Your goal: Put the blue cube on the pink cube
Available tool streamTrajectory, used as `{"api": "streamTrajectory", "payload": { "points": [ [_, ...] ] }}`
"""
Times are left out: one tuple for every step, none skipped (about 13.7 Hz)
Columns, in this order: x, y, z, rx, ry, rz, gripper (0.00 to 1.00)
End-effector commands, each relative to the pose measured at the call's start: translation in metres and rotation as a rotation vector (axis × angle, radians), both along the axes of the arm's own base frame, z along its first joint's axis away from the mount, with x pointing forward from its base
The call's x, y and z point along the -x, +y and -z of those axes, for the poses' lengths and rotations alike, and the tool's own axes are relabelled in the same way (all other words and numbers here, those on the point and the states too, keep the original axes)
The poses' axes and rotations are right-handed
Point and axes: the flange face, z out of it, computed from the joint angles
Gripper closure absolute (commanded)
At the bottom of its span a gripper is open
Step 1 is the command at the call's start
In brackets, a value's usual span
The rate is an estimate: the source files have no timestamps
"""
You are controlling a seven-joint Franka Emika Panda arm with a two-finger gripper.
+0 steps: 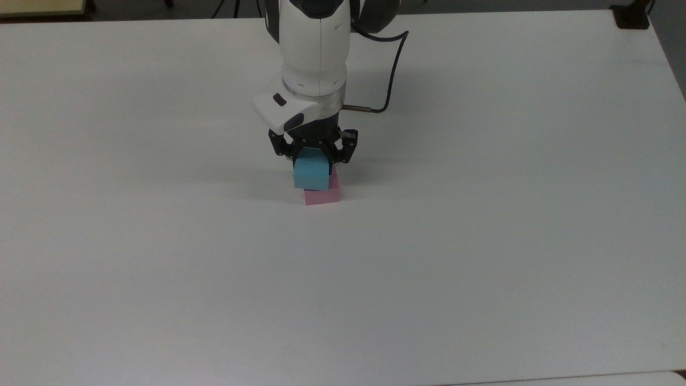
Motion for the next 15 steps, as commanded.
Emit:
{"api": "streamTrajectory", "payload": {
  "points": [
    [0.01,0.007,-0.001,0.004,0.002,-0.028,0.23],
    [0.01,0.008,0.002,0.005,0.005,-0.03,0.0],
    [0.008,0.009,0.004,0.004,0.006,-0.031,0.0],
    [0.008,0.011,0.005,0.003,0.008,-0.033,0.0],
    [0.005,0.012,-0.009,0.002,-0.008,-0.028,0.0],
    [0.006,0.015,-0.033,-0.01,-0.035,-0.01,0.0],
    [0.013,0.014,-0.069,-0.013,-0.042,0.006,0.0],
    [0.028,0.011,-0.102,0.002,-0.018,0.013,0.0],
    [0.04,0.009,-0.123,0.011,-0.003,0.024,0.0],
    [0.059,0.006,-0.146,0.025,0.032,0.031,0.0],
    [0.073,0.002,-0.16,0.037,0.067,0.033,0.0],
    [0.08,-0.001,-0.167,0.042,0.083,0.036,0.0],
    [0.085,-0.003,-0.172,0.046,0.096,0.042,0.0],
    [0.087,-0.004,-0.171,0.047,0.111,0.043,0.0],
    [0.088,-0.005,-0.173,0.048,0.114,0.046,0.0]
  ]
}}
